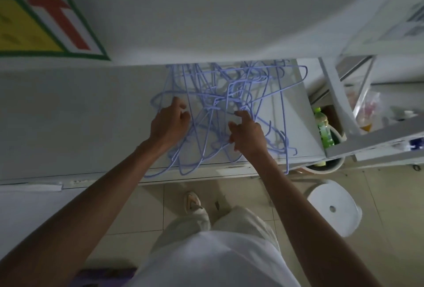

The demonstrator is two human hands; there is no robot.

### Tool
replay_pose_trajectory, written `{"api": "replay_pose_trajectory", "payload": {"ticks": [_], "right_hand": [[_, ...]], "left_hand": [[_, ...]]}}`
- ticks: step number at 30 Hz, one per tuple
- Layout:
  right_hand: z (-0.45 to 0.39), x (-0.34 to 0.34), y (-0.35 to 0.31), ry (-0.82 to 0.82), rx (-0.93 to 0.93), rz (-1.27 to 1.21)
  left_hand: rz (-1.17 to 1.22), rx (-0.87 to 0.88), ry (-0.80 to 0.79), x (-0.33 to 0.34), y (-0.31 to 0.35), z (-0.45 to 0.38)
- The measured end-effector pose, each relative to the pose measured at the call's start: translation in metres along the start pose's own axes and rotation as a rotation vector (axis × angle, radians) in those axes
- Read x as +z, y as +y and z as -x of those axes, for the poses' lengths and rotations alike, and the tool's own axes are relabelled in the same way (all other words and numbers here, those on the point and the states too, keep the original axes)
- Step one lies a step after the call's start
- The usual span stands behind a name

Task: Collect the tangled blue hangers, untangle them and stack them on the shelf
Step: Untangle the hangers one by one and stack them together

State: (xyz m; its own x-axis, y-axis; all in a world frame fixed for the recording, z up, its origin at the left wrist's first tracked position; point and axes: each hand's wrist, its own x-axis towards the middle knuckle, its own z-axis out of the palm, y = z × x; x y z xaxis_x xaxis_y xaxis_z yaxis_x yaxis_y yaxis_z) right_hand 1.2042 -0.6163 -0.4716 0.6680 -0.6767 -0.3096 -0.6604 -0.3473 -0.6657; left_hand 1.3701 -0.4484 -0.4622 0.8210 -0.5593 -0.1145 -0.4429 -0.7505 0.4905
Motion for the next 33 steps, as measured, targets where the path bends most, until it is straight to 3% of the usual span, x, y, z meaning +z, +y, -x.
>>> {"api": "replay_pose_trajectory", "payload": {"ticks": [4,6,9,12,15,19,28,33], "right_hand": [[0.000,-0.001,0.005,-0.031,-0.023,-0.032],[0.001,-0.002,0.005,-0.069,-0.011,-0.041],[0.006,-0.004,0.001,-0.120,0.018,-0.117],[0.005,-0.005,-0.010,-0.173,0.056,-0.419],[0.002,-0.006,-0.024,-0.099,0.055,-0.571],[-0.003,-0.001,-0.037,0.094,0.005,-0.540],[-0.014,-0.013,-0.019,0.082,0.050,-0.803],[-0.011,-0.021,-0.009,-0.004,0.062,-0.887]], "left_hand": [[-0.065,0.004,-0.121,0.006,0.002,0.017],[0.128,-0.085,-0.216,0.009,0.008,0.026],[0.419,-0.184,-0.228,0.008,0.018,0.037],[0.504,-0.145,-0.170,0.002,0.024,0.048],[0.459,-0.109,-0.057,0.000,0.032,0.059],[0.266,-0.088,0.007,-0.004,0.042,0.079],[-0.174,-0.187,0.182,-0.048,0.029,0.125],[-0.234,-0.223,0.233,-0.073,0.017,0.143]]}}
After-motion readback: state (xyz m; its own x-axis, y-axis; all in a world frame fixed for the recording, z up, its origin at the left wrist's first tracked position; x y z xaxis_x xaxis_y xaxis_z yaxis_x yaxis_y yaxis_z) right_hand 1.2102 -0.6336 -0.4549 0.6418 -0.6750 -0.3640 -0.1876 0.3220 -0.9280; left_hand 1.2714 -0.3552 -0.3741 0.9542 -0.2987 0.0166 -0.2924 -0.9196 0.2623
